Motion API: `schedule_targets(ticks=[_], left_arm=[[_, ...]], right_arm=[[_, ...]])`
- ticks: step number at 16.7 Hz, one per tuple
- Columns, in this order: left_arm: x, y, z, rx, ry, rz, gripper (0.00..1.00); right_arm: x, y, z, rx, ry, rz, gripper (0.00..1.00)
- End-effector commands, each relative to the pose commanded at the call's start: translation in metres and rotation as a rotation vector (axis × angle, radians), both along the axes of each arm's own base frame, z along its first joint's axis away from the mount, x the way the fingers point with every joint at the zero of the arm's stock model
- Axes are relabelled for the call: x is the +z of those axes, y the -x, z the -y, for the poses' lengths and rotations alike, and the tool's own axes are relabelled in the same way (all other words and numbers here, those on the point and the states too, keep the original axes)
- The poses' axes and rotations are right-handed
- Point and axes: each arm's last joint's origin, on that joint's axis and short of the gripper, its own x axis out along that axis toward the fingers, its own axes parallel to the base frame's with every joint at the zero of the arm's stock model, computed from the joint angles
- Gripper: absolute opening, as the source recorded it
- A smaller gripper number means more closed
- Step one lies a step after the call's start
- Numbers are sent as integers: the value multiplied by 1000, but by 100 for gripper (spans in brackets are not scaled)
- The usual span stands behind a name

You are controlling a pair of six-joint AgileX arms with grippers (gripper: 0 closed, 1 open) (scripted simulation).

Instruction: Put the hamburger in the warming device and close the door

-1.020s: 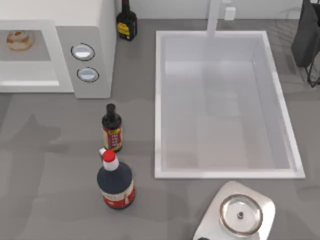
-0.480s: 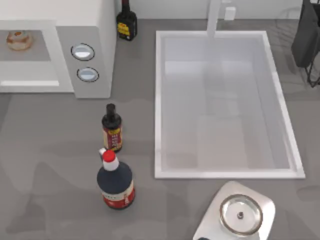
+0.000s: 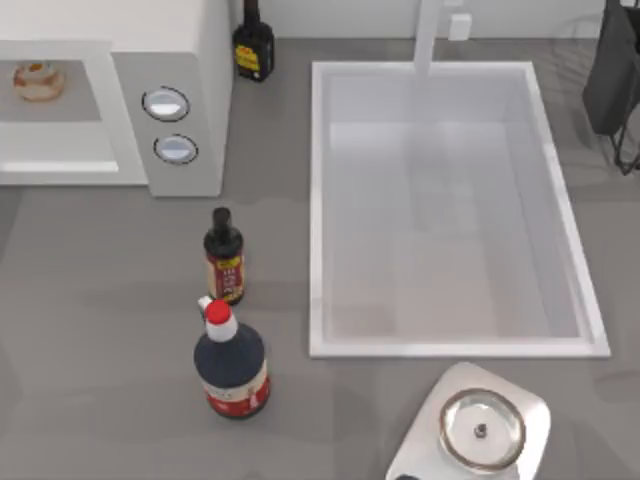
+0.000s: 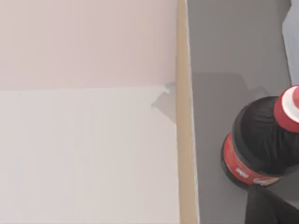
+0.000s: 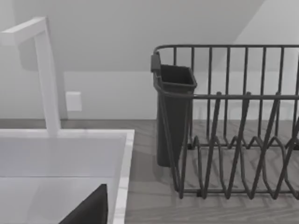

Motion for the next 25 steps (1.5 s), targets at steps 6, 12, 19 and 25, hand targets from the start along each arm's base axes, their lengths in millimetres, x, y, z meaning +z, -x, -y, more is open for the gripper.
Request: schedule_targets(ticks=[6, 12, 19, 25], left_arm=[[-21, 11, -18, 2, 60, -6, 0], [-42, 9, -19, 1, 65, -10, 0], [-116, 10, -19, 2, 57, -5, 0], [-119, 9, -16, -3, 58, -4, 0]], right_arm=[[0, 0, 0, 0, 0, 0, 100], [0, 0, 0, 0, 0, 0, 100], [0, 0, 0, 0, 0, 0, 100], [0, 0, 0, 0, 0, 0, 100]])
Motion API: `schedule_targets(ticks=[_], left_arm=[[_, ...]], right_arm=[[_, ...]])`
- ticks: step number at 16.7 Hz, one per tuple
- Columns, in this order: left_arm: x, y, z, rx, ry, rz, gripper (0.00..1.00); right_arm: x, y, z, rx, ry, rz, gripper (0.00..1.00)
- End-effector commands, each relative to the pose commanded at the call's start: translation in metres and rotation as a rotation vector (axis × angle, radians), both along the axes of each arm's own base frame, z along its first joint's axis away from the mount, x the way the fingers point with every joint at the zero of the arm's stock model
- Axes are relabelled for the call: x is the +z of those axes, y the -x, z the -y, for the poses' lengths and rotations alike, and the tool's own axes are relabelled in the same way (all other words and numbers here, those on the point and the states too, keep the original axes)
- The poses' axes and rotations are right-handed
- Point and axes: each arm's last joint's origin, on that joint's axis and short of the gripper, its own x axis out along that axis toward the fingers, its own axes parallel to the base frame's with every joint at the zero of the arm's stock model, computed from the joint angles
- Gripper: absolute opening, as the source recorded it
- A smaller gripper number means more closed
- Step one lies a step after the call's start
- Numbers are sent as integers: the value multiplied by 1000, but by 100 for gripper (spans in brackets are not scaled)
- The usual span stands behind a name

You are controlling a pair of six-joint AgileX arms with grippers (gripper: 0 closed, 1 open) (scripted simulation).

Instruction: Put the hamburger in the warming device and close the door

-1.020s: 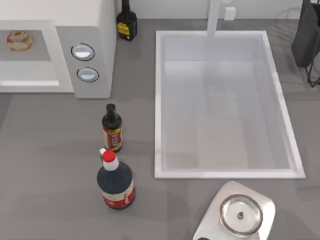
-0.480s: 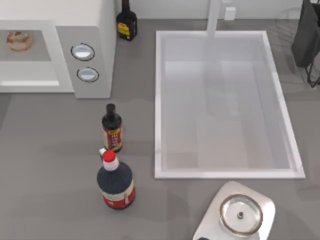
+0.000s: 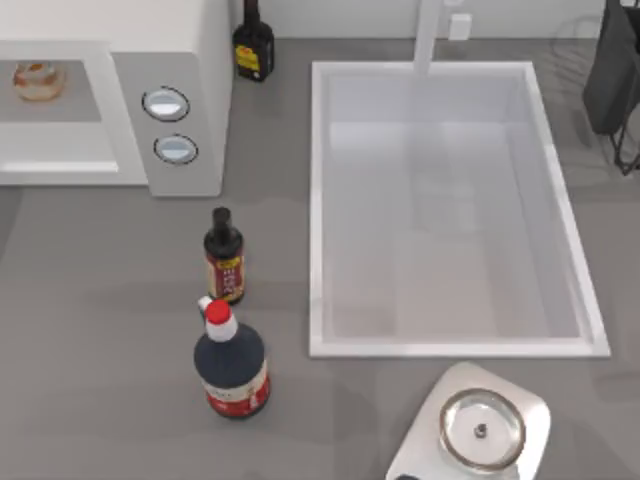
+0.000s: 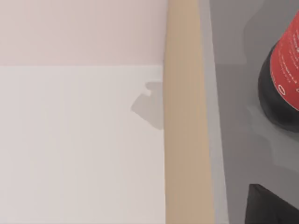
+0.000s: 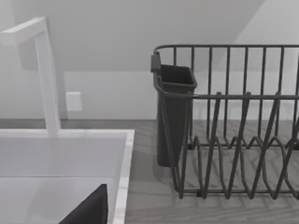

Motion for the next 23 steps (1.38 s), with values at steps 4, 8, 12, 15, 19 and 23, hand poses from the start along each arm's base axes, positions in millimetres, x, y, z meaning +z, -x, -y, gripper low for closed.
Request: schedule_targets(ticks=[4, 8, 12, 15, 19, 23], left_arm=[[4, -1, 27, -1, -6, 1, 0], [2, 4, 71, 16, 1, -8, 0], [0, 2, 99, 1, 1, -1, 0], [0, 2, 99, 1, 1, -1, 0], [-2, 2, 112, 12, 2, -17, 0], [1, 0, 165, -10, 18, -10, 0]], right_arm=[[0, 0, 0, 0, 0, 0, 100], [0, 0, 0, 0, 0, 0, 100], [0, 0, 0, 0, 0, 0, 100], [0, 0, 0, 0, 0, 0, 100], [0, 0, 0, 0, 0, 0, 100], [0, 0, 0, 0, 0, 0, 100]])
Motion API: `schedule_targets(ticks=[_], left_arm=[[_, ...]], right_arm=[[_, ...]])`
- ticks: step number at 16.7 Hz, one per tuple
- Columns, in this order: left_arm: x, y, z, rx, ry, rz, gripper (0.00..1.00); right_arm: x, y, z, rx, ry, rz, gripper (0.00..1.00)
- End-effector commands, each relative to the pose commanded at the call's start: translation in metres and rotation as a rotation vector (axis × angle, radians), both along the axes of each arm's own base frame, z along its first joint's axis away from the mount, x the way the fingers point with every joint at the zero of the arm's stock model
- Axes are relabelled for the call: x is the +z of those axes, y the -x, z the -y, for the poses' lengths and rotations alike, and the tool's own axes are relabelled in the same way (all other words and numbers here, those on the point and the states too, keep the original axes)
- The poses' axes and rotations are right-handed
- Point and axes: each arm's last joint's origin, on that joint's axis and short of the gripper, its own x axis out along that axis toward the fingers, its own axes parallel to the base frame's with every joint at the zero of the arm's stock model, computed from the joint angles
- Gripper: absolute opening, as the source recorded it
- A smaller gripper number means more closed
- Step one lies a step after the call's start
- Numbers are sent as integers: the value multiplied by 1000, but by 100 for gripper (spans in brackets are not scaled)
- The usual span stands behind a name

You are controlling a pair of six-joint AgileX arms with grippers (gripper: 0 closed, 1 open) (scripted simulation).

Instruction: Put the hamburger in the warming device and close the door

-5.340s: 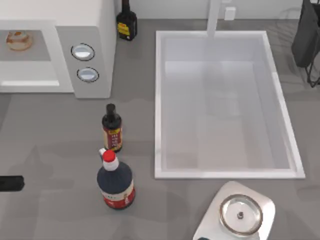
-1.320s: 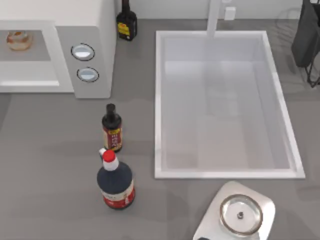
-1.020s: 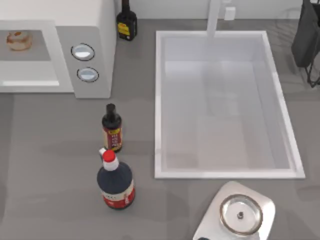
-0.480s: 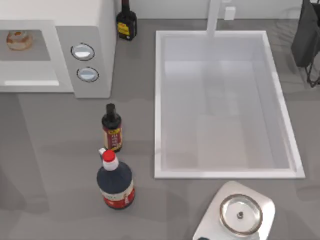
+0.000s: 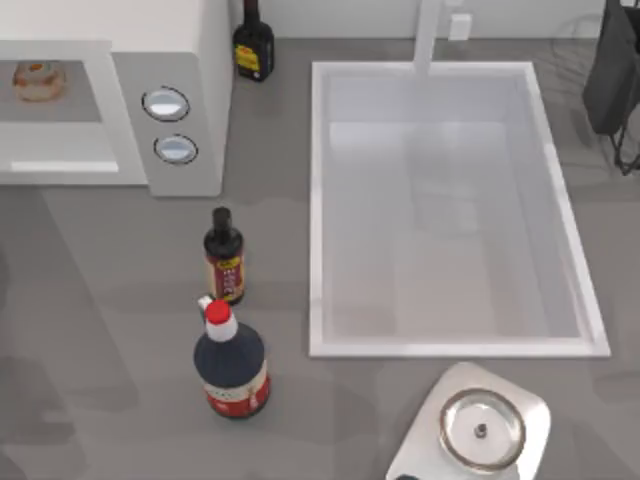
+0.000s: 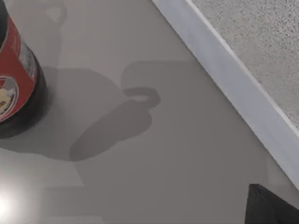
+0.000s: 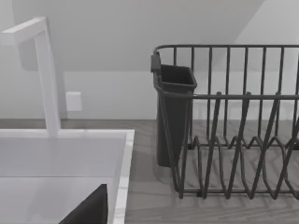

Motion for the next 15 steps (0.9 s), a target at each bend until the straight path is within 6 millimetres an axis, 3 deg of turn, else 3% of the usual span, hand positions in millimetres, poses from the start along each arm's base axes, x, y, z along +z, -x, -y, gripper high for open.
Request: schedule_targets(ticks=[2, 4, 10, 15], left_arm=[[-2, 4, 23, 5, 5, -3, 0], [-3, 5, 32, 14, -9, 5, 0], [5, 0, 29, 35, -53, 20, 0], [6, -6, 73, 17, -55, 5, 0]], right_arm=[[0, 0, 0, 0, 0, 0, 100], [0, 0, 0, 0, 0, 0, 100], [0, 0, 0, 0, 0, 0, 100], [0, 0, 0, 0, 0, 0, 100]])
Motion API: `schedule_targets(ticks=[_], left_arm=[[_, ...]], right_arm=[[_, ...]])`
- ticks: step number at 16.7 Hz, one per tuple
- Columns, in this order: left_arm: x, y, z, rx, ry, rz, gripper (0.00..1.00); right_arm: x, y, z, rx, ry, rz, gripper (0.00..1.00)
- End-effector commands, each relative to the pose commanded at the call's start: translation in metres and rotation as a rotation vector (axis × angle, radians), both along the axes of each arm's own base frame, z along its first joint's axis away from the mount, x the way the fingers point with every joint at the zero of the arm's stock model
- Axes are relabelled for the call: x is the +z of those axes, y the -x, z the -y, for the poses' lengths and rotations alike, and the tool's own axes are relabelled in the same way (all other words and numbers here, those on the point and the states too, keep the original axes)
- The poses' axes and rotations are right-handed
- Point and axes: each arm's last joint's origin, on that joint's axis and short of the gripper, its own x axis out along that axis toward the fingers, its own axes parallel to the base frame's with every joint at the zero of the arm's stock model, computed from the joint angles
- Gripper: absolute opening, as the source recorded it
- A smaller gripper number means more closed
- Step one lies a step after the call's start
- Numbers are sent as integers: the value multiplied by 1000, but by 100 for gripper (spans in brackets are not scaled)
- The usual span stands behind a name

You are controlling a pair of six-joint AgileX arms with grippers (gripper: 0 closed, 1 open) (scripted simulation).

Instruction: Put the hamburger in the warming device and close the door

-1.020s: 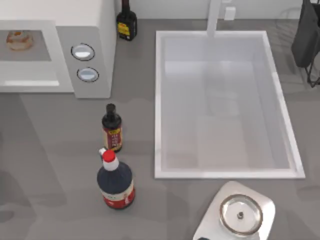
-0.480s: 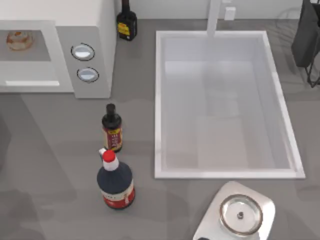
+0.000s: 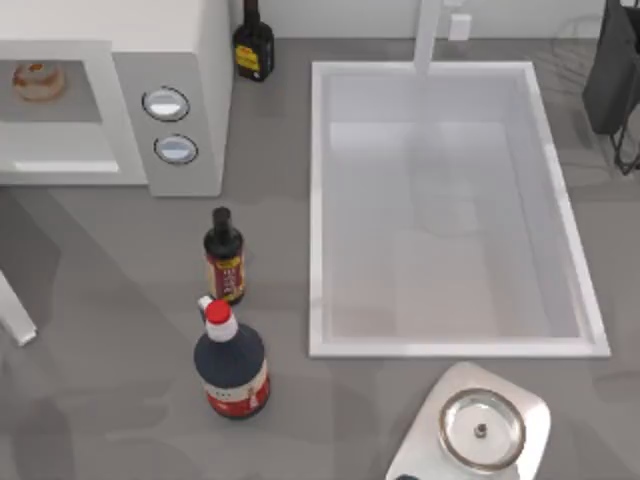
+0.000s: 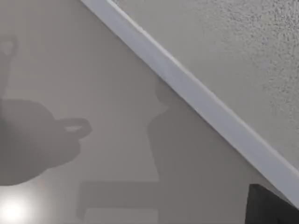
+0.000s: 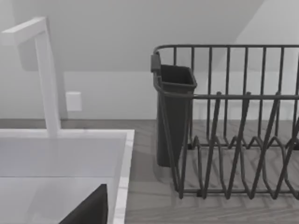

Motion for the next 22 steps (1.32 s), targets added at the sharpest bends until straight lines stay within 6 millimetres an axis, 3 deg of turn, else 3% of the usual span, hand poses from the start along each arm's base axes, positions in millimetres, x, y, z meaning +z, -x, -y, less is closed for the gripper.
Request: schedule_targets(ticks=[5, 13, 17, 22], left_arm=[[-1, 6, 47, 8, 2, 7, 0], [2, 4, 52, 23, 2, 24, 0], [5, -28, 51, 21, 3, 24, 0], [-9, -78, 53, 20, 4, -1, 0]], right_arm=[[0, 0, 0, 0, 0, 0, 100], [0, 0, 0, 0, 0, 0, 100], [0, 0, 0, 0, 0, 0, 100], [0, 0, 0, 0, 0, 0, 100]])
